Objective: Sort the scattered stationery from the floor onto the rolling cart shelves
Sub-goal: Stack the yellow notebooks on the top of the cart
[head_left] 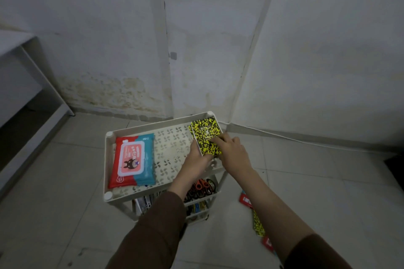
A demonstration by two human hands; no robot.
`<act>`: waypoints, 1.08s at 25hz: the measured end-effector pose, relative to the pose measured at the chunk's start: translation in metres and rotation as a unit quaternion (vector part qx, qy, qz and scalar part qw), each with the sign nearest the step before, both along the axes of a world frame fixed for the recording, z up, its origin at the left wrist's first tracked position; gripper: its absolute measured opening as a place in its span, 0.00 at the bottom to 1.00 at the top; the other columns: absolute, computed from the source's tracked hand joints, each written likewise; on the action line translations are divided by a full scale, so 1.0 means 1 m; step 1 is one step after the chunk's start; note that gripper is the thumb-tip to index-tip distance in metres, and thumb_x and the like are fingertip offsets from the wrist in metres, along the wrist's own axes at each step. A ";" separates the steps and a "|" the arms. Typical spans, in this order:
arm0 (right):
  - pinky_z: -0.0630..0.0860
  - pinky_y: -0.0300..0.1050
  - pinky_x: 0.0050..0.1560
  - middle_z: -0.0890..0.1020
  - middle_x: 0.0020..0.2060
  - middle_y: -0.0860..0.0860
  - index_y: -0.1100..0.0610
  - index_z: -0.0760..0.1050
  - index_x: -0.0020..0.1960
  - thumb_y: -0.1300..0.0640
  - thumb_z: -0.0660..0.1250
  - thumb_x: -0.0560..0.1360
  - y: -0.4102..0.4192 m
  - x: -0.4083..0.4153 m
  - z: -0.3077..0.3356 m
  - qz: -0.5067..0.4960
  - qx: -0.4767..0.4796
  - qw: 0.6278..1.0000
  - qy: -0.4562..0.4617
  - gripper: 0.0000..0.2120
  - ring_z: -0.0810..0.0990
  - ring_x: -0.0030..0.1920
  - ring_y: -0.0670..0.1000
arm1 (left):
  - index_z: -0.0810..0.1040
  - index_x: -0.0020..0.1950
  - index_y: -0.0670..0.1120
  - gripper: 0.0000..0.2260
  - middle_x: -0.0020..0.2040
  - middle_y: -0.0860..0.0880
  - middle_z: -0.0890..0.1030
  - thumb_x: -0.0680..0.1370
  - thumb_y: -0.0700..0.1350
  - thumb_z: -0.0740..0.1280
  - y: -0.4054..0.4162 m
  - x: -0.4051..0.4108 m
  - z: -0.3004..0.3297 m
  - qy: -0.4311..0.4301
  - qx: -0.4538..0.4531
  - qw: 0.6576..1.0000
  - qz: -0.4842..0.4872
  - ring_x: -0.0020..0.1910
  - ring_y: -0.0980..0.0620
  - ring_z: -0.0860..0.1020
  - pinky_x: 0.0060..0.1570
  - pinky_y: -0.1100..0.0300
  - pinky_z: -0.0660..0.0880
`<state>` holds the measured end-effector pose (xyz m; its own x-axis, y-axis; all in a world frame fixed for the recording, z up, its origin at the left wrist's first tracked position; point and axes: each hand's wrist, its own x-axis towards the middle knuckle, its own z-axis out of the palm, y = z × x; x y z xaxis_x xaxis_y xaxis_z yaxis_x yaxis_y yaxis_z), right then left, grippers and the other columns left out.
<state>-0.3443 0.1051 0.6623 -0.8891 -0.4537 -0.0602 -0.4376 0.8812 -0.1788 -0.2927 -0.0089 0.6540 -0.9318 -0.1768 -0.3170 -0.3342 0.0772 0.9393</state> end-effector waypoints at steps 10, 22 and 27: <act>0.68 0.50 0.61 0.74 0.62 0.51 0.54 0.75 0.59 0.68 0.59 0.72 0.024 0.002 -0.001 -0.007 -0.189 0.981 -0.038 0.19 0.70 0.62 0.56 | 0.63 0.70 0.44 0.22 0.68 0.45 0.64 0.76 0.38 0.60 0.022 -0.001 0.011 0.014 -0.221 0.971 0.089 0.69 0.46 0.59 0.67 0.54 0.58; 0.73 0.52 0.55 0.78 0.52 0.55 0.59 0.78 0.50 0.73 0.56 0.71 0.217 0.052 -0.047 -0.145 -0.376 0.913 -0.071 0.16 0.75 0.55 0.54 | 0.76 0.54 0.45 0.14 0.52 0.45 0.76 0.75 0.31 0.58 0.208 0.026 -0.042 0.095 -0.192 0.976 0.038 0.54 0.48 0.72 0.52 0.62 0.68; 0.74 0.47 0.55 0.78 0.52 0.56 0.60 0.77 0.49 0.74 0.57 0.72 0.340 0.083 -0.105 -0.230 -0.344 0.902 -0.123 0.15 0.77 0.54 0.53 | 0.77 0.50 0.46 0.09 0.46 0.48 0.77 0.77 0.34 0.59 0.293 0.043 -0.104 0.015 -0.166 0.986 -0.001 0.40 0.58 0.72 0.35 0.74 0.66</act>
<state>-0.2615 0.4454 0.5571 -0.9909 -0.0451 -0.1272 0.0746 0.6023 -0.7948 -0.2496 0.2841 0.5500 -0.9408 -0.2631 -0.2138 -0.3052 0.3823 0.8722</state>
